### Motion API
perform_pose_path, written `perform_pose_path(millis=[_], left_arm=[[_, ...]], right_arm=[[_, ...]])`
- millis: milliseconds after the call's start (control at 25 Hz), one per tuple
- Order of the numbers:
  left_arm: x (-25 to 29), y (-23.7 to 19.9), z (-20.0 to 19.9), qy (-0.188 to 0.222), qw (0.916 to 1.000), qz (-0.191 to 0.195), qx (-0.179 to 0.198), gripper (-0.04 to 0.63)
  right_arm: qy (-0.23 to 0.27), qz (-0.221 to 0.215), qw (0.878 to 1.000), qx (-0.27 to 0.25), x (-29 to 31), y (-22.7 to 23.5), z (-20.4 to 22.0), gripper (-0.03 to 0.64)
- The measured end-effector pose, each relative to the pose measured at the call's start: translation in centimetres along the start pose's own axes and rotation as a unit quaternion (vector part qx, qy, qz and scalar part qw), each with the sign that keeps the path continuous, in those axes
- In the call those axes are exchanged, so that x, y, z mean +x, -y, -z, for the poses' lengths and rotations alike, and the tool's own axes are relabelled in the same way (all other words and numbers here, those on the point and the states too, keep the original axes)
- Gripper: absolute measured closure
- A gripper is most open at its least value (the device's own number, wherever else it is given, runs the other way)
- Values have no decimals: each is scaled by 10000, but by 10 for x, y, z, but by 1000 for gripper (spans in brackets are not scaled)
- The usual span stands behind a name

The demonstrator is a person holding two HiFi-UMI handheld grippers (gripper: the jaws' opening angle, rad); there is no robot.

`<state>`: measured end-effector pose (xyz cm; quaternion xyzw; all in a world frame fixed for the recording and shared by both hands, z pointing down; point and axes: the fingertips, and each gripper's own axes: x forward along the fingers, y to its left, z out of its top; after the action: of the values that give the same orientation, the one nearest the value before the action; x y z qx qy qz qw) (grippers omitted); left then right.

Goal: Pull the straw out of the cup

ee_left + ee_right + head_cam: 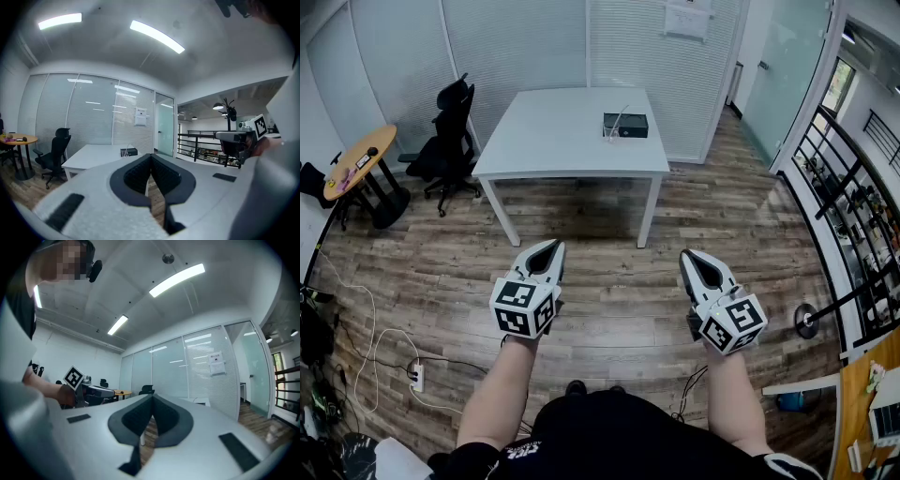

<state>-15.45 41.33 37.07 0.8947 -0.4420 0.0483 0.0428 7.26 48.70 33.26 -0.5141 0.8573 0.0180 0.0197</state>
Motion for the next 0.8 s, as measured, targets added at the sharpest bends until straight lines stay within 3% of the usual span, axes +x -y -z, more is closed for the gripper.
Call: perform_pose_path(millis=[800], left_arm=[[11,30,21,-150,9998,-20,-101,591]], right_arm=[[-99,-30,9990,440,-21,28,24,611]])
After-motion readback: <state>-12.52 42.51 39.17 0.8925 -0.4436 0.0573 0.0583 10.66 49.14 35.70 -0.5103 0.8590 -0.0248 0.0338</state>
